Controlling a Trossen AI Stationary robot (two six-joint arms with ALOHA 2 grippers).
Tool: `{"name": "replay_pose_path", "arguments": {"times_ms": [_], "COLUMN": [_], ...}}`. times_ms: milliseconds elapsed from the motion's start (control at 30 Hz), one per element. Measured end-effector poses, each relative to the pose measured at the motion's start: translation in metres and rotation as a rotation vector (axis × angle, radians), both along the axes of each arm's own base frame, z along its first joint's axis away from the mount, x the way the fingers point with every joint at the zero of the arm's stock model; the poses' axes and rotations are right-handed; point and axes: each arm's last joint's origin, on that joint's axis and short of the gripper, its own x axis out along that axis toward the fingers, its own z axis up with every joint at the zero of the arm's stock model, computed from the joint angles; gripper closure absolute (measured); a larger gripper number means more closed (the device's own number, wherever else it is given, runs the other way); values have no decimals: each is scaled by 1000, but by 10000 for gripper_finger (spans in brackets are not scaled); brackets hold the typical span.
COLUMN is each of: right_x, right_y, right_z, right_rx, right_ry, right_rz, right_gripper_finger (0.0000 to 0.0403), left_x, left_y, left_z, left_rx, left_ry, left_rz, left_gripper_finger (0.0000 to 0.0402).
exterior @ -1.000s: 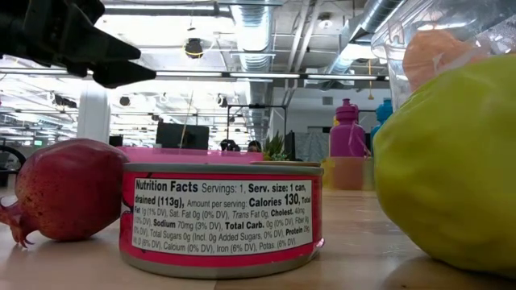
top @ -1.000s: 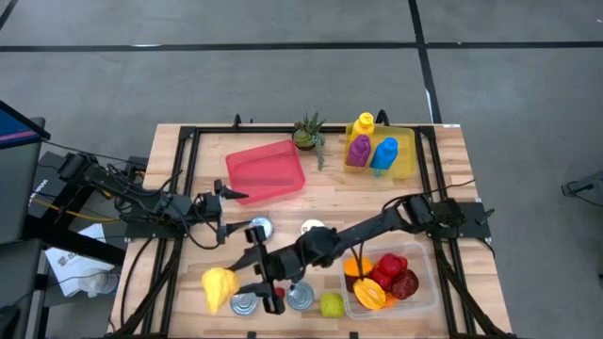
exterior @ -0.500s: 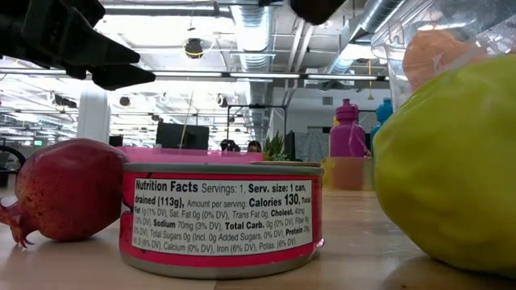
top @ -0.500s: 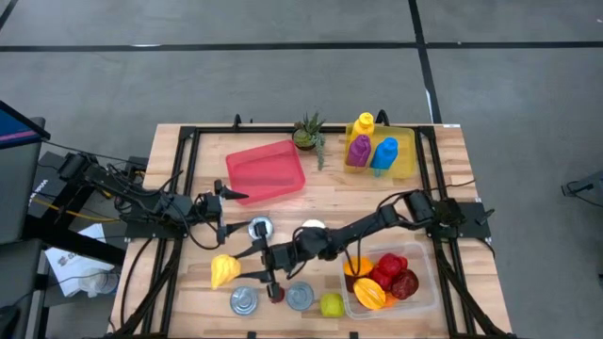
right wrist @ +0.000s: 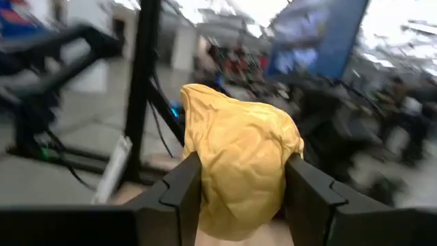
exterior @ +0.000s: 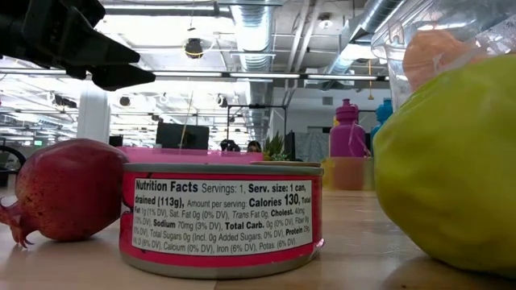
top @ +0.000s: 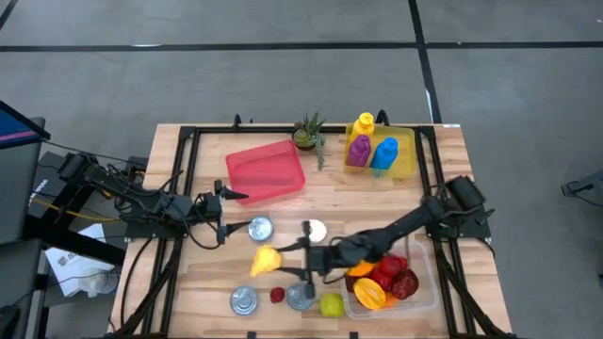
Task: Pick & Place Food Item
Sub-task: Put the yellow pear into the transparent bin
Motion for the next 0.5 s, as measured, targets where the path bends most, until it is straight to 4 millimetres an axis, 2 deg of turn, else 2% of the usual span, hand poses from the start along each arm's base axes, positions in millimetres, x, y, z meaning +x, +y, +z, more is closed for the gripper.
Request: {"name": "replay_pose_path", "arguments": {"times_ms": [267,500], "right_x": [-67,-119], "right_y": [18,21], "right_z": [15,33], "right_rx": [-17,103], "right_ry": [240,385], "right_rz": [-187,-264], "right_gripper_finger": [250,250], "left_x": [0,0], "left_y": [0,0], "left_z": [0,0], "left_rx": [-1,-2], "left_ry": [0,-1], "left_rz": [0,0], "left_gripper_finger": [25,25]}}
